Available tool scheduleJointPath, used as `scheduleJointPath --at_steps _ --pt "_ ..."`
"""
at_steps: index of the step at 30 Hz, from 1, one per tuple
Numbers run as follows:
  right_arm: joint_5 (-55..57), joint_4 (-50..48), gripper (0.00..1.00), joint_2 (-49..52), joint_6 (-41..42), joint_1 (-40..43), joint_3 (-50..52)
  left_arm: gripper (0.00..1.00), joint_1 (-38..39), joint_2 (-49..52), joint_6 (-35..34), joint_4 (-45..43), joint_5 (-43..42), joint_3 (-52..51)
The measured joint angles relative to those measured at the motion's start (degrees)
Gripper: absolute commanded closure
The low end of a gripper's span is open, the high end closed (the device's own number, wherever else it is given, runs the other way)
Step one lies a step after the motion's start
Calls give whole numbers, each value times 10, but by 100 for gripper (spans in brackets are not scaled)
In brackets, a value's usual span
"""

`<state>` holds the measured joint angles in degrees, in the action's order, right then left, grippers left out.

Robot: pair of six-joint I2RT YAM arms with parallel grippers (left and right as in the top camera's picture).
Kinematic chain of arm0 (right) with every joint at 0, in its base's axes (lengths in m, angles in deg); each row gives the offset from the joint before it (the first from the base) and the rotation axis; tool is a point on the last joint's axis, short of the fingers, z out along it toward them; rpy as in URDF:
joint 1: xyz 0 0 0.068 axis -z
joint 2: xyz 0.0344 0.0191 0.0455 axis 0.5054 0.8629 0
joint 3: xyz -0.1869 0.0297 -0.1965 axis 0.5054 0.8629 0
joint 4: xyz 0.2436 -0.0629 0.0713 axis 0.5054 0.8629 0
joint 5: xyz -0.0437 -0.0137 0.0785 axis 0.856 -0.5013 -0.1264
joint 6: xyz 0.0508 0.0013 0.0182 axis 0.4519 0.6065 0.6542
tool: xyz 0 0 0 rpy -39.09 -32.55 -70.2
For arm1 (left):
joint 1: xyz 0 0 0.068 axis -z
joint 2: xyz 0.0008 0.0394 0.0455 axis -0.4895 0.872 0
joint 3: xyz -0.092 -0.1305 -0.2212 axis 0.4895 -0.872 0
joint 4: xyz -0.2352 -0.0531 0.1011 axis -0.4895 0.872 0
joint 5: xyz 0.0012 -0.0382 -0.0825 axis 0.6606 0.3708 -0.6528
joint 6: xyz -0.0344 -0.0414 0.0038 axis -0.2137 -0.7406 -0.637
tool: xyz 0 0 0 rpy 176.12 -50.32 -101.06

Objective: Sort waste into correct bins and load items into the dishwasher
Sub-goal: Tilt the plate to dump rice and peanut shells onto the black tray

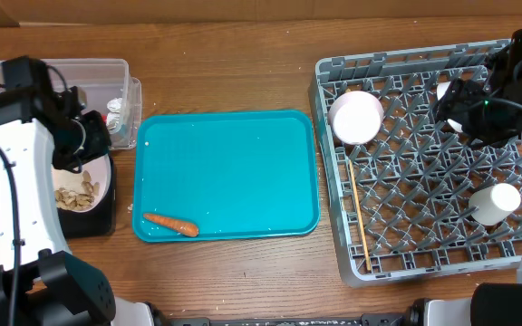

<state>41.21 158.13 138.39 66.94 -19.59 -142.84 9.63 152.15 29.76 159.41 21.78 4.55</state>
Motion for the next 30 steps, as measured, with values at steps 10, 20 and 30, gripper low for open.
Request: scheduleJointPath --at_steps 10,20,30 --pt "0 0 27 0 0 0 0 96 -97 0 70 -40 -120 -80" --pt "0 0 27 0 0 0 0 96 -200 0 187 -42 -273 -109" --pt "0 0 27 0 0 0 0 96 -293 0 270 -14 -388 -109"
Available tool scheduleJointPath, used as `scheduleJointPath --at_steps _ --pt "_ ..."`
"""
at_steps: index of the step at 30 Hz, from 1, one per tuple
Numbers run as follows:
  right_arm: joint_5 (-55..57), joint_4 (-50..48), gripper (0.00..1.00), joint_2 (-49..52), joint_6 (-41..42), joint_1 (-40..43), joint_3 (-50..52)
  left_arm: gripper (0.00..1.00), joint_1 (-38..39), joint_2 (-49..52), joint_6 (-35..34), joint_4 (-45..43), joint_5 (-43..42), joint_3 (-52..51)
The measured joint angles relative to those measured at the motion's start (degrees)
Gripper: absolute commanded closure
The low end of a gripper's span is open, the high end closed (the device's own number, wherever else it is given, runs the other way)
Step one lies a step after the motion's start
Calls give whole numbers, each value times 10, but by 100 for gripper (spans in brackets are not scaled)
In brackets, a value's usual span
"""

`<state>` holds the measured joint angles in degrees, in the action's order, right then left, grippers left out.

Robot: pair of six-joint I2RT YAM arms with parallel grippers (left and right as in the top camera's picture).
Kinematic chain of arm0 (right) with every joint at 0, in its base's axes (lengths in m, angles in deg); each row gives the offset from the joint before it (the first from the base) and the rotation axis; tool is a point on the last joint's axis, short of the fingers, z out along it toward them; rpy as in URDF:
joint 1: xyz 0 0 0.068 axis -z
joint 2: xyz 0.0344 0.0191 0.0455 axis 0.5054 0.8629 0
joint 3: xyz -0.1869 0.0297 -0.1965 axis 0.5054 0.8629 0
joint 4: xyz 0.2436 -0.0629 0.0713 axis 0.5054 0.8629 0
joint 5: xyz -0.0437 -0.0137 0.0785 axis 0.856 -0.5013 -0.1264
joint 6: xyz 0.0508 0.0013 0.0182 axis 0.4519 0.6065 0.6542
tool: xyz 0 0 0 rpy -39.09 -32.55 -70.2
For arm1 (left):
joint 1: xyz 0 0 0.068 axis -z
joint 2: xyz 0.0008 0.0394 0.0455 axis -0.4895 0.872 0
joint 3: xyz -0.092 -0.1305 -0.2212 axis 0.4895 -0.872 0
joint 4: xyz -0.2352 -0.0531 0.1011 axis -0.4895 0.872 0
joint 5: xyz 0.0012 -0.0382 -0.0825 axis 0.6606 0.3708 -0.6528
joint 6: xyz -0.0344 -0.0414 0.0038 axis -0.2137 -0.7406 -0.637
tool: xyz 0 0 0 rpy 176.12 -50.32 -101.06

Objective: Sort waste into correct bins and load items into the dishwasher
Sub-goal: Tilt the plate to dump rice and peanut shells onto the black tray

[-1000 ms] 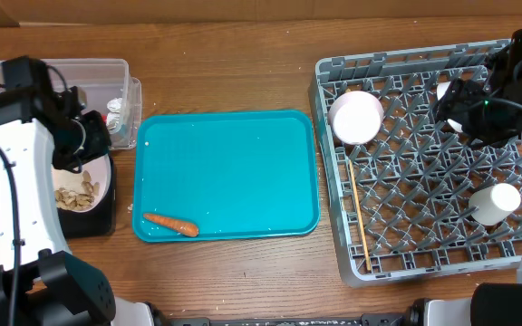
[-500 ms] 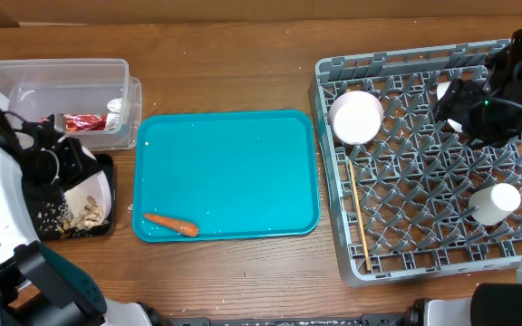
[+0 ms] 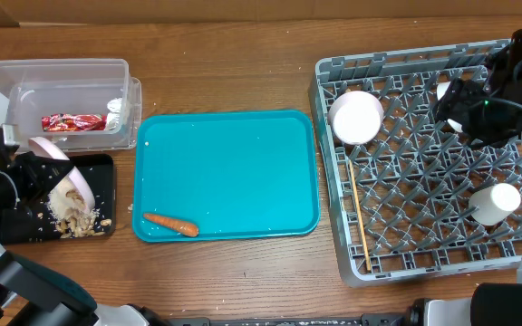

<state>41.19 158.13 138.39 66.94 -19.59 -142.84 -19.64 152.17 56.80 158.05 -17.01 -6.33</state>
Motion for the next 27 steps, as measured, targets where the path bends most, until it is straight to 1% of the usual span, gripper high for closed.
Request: scheduleJointPath --at_steps 6,14,27 --pt "0 0 27 0 0 0 0 96 -17 0 20 14 -19 0" --pt "0 1 27 0 0 0 0 96 -17 0 43 27 -60 0" --pt "0 2 27 0 0 0 0 96 -17 0 88 30 -72 -1"
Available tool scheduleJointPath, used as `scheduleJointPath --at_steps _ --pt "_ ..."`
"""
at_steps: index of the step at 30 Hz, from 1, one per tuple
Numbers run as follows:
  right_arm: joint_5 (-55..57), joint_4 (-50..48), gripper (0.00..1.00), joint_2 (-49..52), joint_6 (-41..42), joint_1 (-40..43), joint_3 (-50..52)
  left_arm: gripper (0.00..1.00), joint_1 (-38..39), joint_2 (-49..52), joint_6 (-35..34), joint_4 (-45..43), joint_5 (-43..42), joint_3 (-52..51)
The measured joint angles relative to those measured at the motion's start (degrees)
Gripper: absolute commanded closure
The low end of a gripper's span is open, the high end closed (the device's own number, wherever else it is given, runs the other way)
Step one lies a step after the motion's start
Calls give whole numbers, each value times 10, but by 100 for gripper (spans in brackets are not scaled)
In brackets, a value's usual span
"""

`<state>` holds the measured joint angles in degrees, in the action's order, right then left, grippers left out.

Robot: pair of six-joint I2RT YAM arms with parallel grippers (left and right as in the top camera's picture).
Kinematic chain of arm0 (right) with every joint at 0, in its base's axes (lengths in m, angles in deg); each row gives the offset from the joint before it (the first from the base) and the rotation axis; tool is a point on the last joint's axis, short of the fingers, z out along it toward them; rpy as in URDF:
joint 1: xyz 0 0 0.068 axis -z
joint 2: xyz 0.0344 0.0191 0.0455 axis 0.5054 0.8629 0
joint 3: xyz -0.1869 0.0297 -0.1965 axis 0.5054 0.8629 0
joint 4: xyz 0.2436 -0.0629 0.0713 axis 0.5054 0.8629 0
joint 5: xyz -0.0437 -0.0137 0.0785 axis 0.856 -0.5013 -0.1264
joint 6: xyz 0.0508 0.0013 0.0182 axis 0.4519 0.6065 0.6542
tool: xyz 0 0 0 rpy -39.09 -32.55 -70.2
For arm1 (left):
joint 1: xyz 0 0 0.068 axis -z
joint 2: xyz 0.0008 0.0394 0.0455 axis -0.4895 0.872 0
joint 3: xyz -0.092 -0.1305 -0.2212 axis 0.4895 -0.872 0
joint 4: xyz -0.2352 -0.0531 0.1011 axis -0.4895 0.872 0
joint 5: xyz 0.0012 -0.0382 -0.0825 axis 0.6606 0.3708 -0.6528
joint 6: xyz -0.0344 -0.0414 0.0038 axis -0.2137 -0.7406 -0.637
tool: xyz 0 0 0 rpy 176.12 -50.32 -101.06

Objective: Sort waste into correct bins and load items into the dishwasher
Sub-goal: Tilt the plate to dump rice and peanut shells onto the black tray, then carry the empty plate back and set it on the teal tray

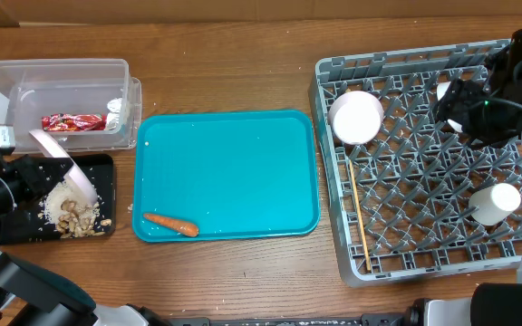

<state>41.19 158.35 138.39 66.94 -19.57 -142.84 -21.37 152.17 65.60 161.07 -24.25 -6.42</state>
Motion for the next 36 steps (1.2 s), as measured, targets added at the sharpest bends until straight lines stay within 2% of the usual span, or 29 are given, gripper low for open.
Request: scheduleJointPath --at_steps 5,12,21,26,31,36 --pt "0 2 27 0 0 0 0 96 -2 0 -16 -11 -3 -1" --pt "0 3 27 0 0 0 0 96 -4 0 0 18 -21 -2" --pt "0 3 27 0 0 0 0 96 -4 0 -1 13 -28 -2" --pt "0 2 27 0 0 0 0 96 1 0 0 49 -40 -2" --pt "0 1 27 0 0 0 0 96 62 -5 20 96 -44 -2" --pt "0 -2 27 0 0 0 0 96 177 -24 26 81 -50 -2"
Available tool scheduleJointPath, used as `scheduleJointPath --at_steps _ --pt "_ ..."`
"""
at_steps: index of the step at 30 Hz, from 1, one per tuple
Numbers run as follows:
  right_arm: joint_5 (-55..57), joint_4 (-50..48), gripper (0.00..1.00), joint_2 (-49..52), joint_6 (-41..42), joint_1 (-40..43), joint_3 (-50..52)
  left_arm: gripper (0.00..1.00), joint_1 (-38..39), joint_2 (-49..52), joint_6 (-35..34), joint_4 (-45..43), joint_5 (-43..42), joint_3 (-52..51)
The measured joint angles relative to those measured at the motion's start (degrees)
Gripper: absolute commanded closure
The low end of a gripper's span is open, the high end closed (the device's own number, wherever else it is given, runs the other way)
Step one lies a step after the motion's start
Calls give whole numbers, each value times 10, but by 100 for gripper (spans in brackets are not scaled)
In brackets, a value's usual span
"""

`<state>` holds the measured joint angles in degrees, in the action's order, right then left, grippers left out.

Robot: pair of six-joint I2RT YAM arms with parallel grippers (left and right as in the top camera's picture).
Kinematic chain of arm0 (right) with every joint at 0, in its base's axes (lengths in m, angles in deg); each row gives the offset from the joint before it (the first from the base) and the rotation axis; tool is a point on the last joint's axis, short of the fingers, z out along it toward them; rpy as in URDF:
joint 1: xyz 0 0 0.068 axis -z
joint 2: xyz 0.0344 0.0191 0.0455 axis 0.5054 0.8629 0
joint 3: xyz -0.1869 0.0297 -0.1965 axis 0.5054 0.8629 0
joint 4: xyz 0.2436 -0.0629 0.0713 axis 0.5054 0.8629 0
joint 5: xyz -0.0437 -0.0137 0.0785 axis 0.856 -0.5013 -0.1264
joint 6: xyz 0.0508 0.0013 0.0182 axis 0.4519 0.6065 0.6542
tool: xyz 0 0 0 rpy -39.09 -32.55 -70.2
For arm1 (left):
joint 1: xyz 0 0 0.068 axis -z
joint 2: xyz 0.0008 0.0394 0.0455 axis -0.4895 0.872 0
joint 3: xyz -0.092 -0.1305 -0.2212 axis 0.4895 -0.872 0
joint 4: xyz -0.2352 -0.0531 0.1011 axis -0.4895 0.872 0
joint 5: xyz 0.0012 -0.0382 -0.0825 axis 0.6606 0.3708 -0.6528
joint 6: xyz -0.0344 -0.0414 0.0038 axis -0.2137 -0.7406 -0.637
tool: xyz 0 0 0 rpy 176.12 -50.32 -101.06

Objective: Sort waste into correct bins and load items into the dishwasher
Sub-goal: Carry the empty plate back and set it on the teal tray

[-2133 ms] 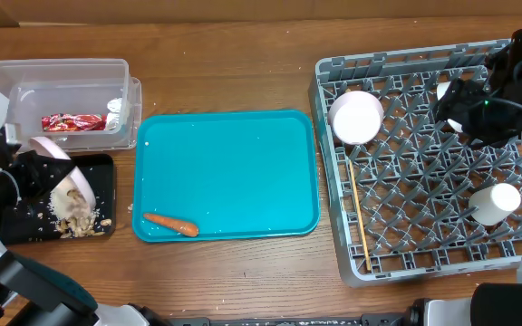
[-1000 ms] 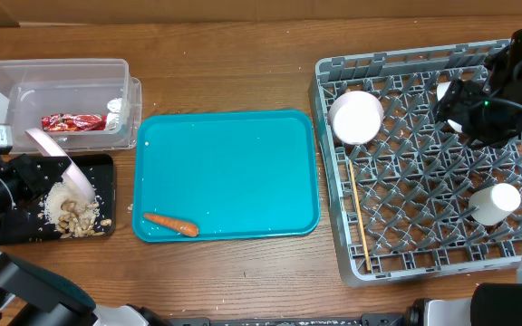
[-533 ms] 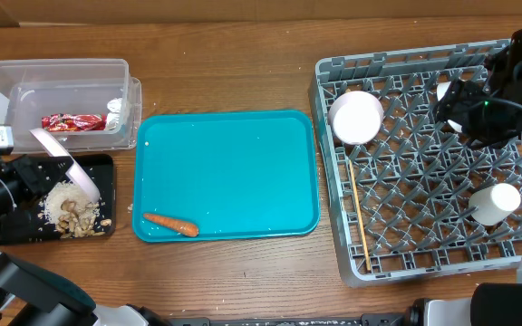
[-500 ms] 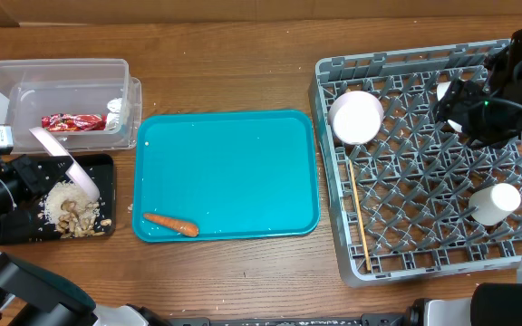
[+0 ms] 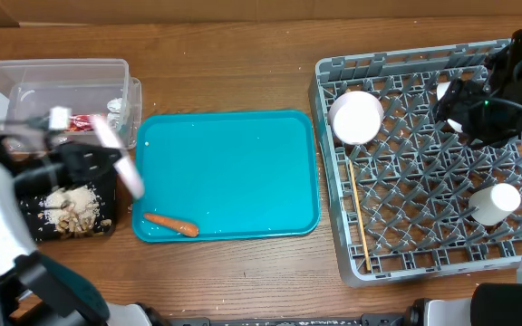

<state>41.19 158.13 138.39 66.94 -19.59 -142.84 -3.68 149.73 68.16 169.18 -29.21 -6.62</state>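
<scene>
My left gripper (image 5: 87, 159) is motion-blurred and shut on a pink bowl (image 5: 120, 165), which is tipped on edge between the black bin (image 5: 25, 226) and the teal tray (image 5: 234, 172). A pile of food scraps (image 5: 71, 206) lies in the black bin. An orange carrot (image 5: 170, 223) rests at the tray's front left. My right gripper (image 5: 454, 107) hovers over the far right of the grey dish rack (image 5: 333, 226); its jaws are not clear to see.
A clear bin (image 5: 25, 77) at the back left holds a red wrapper (image 5: 80, 121). In the rack are a white bowl (image 5: 356, 117), a white cup (image 5: 496, 202) and a wooden chopstick (image 5: 361, 226).
My left arm has moved to the right with the pink bowl, from the black bin's left side to the tray's left edge. The scraps stay in the black bin. The right arm is unchanged.
First the left gripper held the bowl level over the black bin with scraps inside it. Then the bowl was tipped and scraps lay in the bin. Then the pile had grown under the tilted bowl. Now the emptied bowl is beside the tray.
</scene>
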Motion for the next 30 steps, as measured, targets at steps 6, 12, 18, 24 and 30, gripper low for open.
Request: scheduleJointPath --at_steps 6,12,18,24,30 --pt "0 -1 27 0 0 0 0 96 179 -3 -108 -154 68 -2" --pt "0 -7 27 0 0 0 0 96 426 5 -317 -309 291 -2" --pt "0 -9 27 0 0 0 0 96 561 76 -437 -357 403 -2" --pt "0 -9 27 0 0 0 0 65 608 118 -504 -356 443 -2" --pt "-1 -8 21 0 0 0 0 43 609 118 -529 -317 450 2"
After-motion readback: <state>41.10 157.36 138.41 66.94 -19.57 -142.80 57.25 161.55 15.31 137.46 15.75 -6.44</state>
